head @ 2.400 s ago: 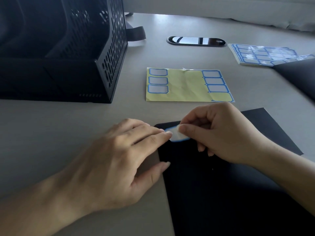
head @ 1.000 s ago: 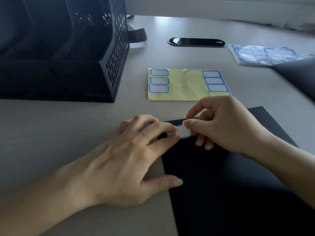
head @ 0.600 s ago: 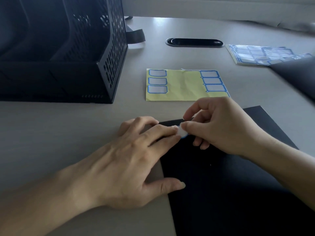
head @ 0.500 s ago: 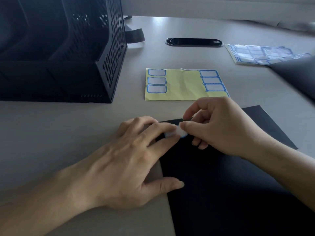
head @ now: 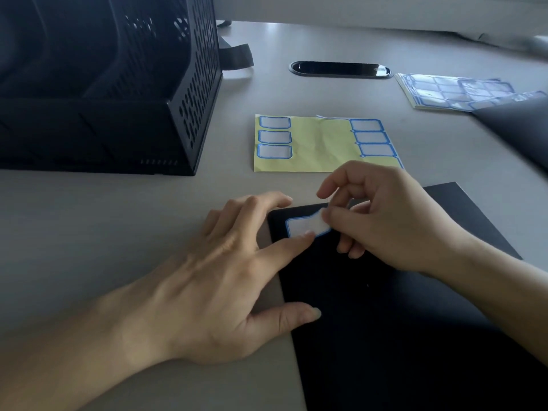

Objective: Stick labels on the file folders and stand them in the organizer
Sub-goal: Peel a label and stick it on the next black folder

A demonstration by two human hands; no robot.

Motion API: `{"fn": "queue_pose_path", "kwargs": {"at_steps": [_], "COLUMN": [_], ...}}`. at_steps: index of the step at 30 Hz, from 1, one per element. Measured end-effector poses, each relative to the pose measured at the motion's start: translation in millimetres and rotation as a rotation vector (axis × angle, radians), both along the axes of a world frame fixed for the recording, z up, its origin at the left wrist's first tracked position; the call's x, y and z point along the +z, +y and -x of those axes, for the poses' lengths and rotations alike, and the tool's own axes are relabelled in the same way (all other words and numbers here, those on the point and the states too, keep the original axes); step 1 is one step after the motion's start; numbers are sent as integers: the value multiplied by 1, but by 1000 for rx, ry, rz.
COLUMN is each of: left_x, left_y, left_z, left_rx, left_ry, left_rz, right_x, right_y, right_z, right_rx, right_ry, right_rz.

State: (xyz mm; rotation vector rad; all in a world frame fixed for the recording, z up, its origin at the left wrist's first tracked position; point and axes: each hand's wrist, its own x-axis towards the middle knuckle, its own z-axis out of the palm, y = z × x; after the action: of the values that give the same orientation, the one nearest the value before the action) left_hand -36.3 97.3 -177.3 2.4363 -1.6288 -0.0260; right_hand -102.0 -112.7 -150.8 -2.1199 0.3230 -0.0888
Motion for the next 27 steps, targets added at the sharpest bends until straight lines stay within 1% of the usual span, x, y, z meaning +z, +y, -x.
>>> {"fn": "queue_pose_path", "kwargs": {"at_steps": [7, 12, 19, 27], "left_x": [0, -2, -3, -6], "left_y": [0, 0, 1, 0], "left_z": [-1, -1, -3, -4], "left_rx": [-15, -19, -22, -5], "left_ry": [-6, 11, 52, 29], "left_rz": [29, 59, 194, 310], "right_x": [2, 2, 3, 3], "right_y": [2, 0, -1, -2], "right_z": [-1, -1, -1, 0], "right_rx": [-22, -34, -31, 14], "right_ry": [41, 25, 7, -45], "right_rz": [18, -51, -134, -187]}}
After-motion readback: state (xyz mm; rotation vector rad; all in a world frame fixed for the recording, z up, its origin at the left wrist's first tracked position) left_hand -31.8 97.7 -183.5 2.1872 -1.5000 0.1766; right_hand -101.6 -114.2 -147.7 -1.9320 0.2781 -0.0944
